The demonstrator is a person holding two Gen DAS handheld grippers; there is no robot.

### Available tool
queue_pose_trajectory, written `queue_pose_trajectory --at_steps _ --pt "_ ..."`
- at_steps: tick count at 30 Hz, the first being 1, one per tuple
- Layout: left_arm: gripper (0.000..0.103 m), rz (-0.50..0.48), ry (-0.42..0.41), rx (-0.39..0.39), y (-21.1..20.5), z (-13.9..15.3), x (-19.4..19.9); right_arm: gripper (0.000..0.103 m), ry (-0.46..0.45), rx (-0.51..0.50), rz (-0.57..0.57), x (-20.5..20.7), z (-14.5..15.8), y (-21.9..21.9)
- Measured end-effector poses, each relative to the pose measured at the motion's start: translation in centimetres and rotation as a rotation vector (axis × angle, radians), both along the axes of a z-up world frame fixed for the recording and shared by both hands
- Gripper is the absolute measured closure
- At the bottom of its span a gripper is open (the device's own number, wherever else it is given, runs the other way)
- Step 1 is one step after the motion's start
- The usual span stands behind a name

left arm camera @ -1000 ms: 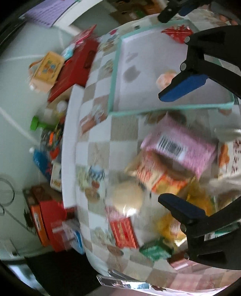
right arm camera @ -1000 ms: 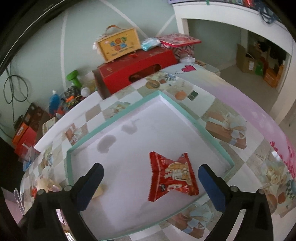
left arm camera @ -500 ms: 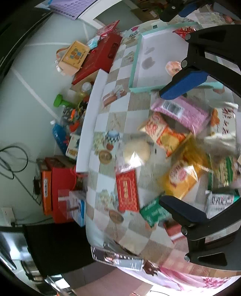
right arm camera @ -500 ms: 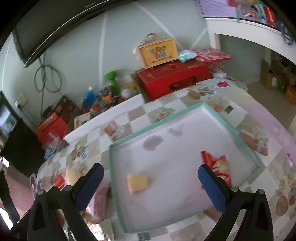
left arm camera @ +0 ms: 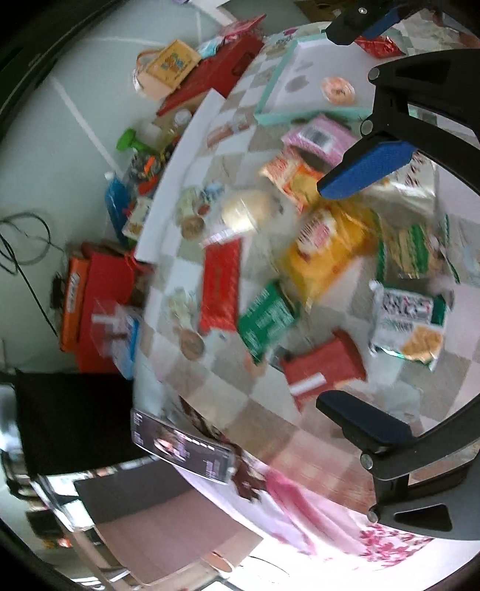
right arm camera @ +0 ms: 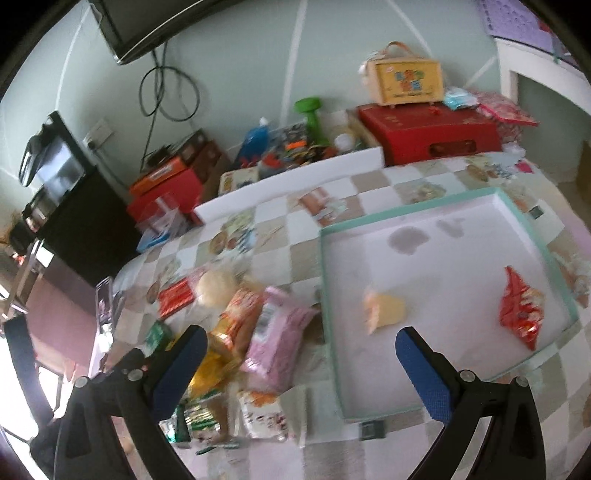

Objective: Organize snacks
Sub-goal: 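Move both open tools back toward the snack pile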

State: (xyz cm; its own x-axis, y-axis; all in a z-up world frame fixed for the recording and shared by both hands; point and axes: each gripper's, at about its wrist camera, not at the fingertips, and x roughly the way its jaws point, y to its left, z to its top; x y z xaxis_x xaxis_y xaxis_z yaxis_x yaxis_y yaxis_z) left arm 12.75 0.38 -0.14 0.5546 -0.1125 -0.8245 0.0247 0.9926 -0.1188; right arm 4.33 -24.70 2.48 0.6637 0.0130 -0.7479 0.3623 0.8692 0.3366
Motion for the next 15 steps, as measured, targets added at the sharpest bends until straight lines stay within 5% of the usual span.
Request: queue_pose_trajectory --at_steps 15 --pt "0.0 0.049 0.24 -0.003 1.9 -6.3 -1.0 0.0 0.237 0.062 0.114 1.1 -7.1 5.3"
